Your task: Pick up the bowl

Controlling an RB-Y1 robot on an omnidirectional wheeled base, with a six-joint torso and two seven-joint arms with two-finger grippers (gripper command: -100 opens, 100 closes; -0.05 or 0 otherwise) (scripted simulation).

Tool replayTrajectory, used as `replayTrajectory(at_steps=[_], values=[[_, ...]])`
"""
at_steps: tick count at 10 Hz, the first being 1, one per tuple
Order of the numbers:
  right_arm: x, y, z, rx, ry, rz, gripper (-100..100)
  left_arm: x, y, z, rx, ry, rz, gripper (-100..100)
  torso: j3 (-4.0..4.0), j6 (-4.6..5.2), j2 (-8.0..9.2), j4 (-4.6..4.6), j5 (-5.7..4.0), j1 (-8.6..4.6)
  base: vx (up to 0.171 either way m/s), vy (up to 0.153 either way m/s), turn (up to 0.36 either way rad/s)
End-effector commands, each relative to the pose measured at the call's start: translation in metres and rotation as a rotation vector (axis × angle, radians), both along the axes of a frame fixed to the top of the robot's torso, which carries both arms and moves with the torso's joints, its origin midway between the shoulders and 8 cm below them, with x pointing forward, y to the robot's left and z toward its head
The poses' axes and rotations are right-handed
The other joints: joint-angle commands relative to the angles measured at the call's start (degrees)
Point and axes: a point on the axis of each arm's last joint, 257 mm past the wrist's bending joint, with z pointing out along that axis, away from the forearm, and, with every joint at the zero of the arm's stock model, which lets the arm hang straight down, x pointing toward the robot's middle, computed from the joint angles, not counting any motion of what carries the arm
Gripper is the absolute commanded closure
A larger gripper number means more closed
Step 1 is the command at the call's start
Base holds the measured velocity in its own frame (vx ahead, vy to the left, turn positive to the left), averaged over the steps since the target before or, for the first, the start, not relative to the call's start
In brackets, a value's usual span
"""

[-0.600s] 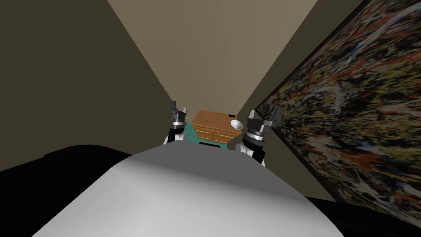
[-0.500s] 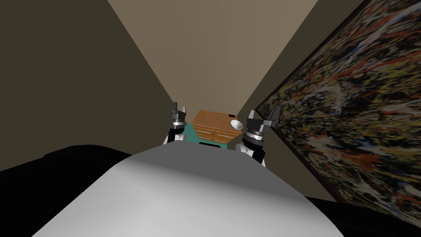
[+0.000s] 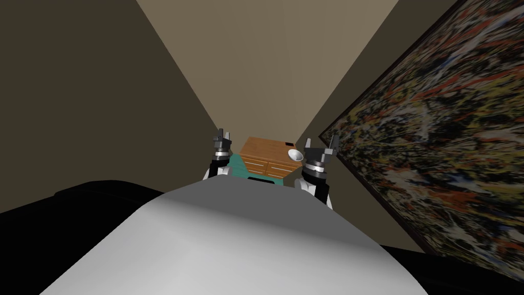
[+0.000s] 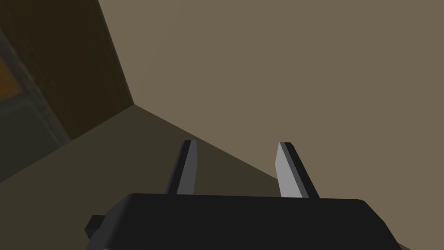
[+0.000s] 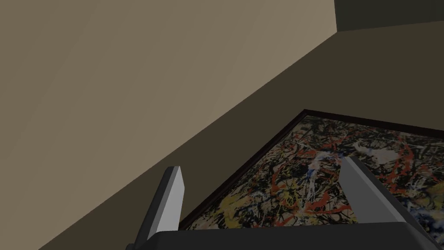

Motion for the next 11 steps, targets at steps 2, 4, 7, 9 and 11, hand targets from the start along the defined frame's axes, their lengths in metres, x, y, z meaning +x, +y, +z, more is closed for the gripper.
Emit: replayTrajectory(at_steps=[2,4,7,9,11], values=[[0.009,-0.001,-0.011,0.044,0.039,0.051,-100,0.0,0.0,0.0,0.0,0.0,0.0,0,0.0,0.0,0.0,0.0,0.0,-0.01,-0.01,0.015,0.002],[0.019,-0.003,-0.021,0.086,0.078,0.096,-100,0.0,0.0,0.0,0.0,0.0,0.0,0,0.0,0.0,0.0,0.0,0.0,0.01,-0.012,0.019,0.0],[0.041,-0.007,-0.046,0.167,0.169,0.171,-100,0.0,0.0,0.0,0.0,0.0,0.0,0,0.01,0.0,0.01,0.0,0.0,0.01,-0.015,0.021,-0.002],[0.041,-0.007,-0.046,0.192,0.169,0.191,-100,0.0,0.0,0.0,0.0,0.0,0.0,0,0.01,0.0,0.02,0.0,0.0,0.0,-0.011,0.013,-0.001],[0.052,-0.009,-0.06,0.255,0.22,0.238,-100,0.0,0.0,0.0,0.0,0.0,0.0,0,0.0,0.0,0.01,0.0,-0.01,-0.03,-0.013,0.014,-0.004]])
